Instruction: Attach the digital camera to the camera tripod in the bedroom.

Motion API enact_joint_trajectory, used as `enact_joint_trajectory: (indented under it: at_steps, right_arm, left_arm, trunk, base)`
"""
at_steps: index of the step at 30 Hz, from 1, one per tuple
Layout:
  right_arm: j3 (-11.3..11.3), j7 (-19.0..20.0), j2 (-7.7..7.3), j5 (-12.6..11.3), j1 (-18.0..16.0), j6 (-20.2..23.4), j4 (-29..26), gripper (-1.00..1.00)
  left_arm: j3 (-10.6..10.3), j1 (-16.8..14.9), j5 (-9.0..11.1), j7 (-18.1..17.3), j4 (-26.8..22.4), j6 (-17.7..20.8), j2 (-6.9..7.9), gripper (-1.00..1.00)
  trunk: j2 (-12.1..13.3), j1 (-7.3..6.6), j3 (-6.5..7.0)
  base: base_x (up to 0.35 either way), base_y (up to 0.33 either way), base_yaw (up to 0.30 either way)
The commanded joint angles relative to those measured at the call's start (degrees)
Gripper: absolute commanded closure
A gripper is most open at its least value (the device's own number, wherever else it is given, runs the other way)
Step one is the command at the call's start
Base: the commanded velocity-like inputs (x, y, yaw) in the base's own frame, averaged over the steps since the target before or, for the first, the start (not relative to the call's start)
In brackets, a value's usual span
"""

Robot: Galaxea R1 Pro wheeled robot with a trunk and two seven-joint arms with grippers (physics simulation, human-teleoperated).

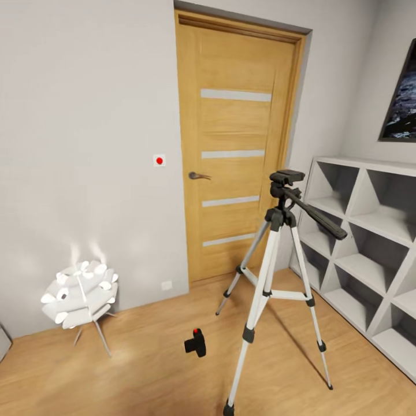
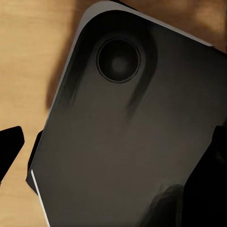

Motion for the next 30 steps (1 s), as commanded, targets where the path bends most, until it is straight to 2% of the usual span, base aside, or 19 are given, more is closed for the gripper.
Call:
enact_joint_trajectory:
  at_steps: [1,19,30]
  right_arm:
    - [0.2,-0.1,-0.01,0.2,0.0,-0.2,0.0,-1.0]
    - [0.2,-0.1,0.05,0.1,0.0,-0.7,0.0,-1.0]
    - [0.1,-0.1,0.26,0.1,0.0,-0.5,0.0,-1.0]
  left_arm:
    - [0.1,0.0,0.2,0.0,-0.1,0.0,0.0,-1.0]
    - [0.1,0.0,0.2,-0.1,-0.1,0.0,0.0,-1.0]
    - [0.2,0.1,0.2,0.0,-0.1,-0.1,0.01,-1.0]
  trunk:
    - [0.0,0.03,-0.05]
    - [0.0,0.03,-0.05]
    - [0.0,0.03,-0.05]
  base:
    - [0.322,0.092,0.0]
    - [0.304,0.185,0.0]
    - [0.08,0.069,-0.048]
